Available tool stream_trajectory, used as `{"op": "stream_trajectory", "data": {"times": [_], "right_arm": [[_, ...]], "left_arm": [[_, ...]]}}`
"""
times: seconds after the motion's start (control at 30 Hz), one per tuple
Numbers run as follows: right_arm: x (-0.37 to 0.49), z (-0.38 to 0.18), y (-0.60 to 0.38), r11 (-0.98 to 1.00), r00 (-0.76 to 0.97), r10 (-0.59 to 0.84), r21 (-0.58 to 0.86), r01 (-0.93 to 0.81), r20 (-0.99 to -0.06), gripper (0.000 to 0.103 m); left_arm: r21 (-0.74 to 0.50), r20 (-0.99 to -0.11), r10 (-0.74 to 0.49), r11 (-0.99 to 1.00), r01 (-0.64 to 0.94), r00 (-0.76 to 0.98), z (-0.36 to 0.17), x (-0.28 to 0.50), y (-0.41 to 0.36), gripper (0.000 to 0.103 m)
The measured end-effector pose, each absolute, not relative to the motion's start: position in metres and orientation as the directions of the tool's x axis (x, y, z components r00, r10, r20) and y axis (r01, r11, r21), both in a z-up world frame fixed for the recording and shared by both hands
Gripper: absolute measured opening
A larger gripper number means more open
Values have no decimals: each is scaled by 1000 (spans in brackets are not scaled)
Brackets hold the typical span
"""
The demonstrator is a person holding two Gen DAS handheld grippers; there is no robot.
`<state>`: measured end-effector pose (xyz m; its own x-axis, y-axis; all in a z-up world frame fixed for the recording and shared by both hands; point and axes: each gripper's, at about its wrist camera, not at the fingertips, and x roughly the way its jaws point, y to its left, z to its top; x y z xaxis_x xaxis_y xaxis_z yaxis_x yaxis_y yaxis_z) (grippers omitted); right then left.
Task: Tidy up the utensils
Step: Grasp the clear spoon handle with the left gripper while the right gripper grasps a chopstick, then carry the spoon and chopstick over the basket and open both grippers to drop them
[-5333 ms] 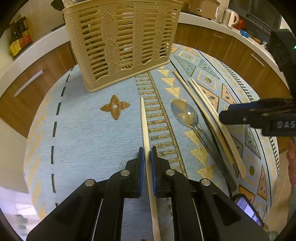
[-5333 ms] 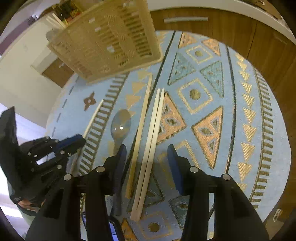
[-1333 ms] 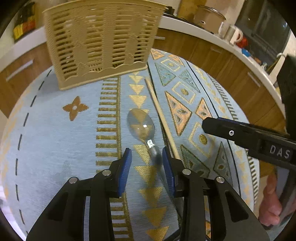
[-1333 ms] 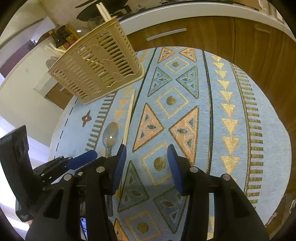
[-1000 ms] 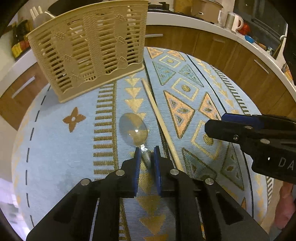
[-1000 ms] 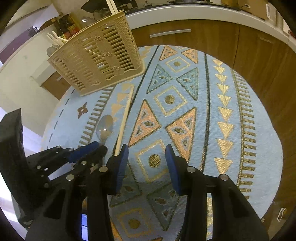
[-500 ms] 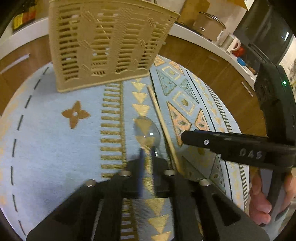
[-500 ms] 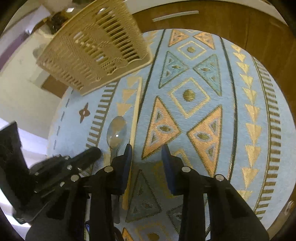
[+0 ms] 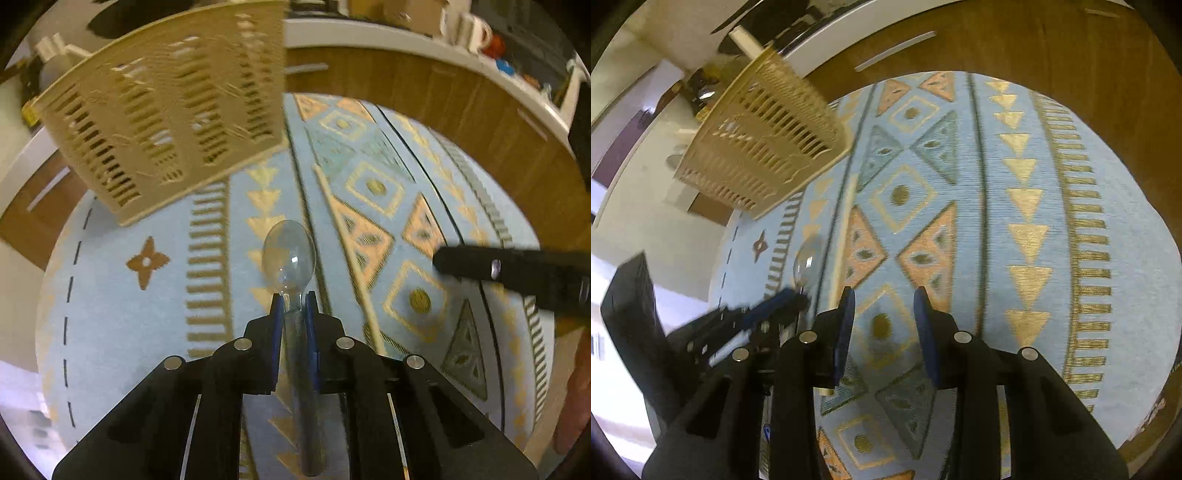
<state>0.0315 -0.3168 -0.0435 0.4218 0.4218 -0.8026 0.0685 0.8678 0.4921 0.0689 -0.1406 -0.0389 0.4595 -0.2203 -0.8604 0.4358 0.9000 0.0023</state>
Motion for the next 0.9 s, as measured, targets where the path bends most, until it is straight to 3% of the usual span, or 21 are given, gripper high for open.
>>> {"op": "stream_trajectory", "data": {"times": [0.37,0.4,0.47,0.57,0.73,0.9], "right_arm": [[67,-49,-243,967,349,236,256,10,-907,29],[68,-49,-238,974,345,207,224,10,-916,18],[69,-49,-226,994,348,105,110,-5,-932,6],[64,-49,-218,998,361,53,39,-46,-931,4],[52,-35,-236,984,397,175,171,-45,-901,4],[40,10,-262,941,502,329,325,-98,-800,4]], "left_arm": [[-115,-823,-287,929,350,490,-25,73,-72,10],[-127,-817,-297,929,348,494,-24,72,-71,10],[-148,-797,-322,925,350,511,-22,72,-64,10],[-159,-770,-344,919,360,537,-15,71,-59,10],[-197,-710,-395,906,374,583,8,63,-41,10],[-288,-588,-487,872,396,646,51,59,-15,10]]}}
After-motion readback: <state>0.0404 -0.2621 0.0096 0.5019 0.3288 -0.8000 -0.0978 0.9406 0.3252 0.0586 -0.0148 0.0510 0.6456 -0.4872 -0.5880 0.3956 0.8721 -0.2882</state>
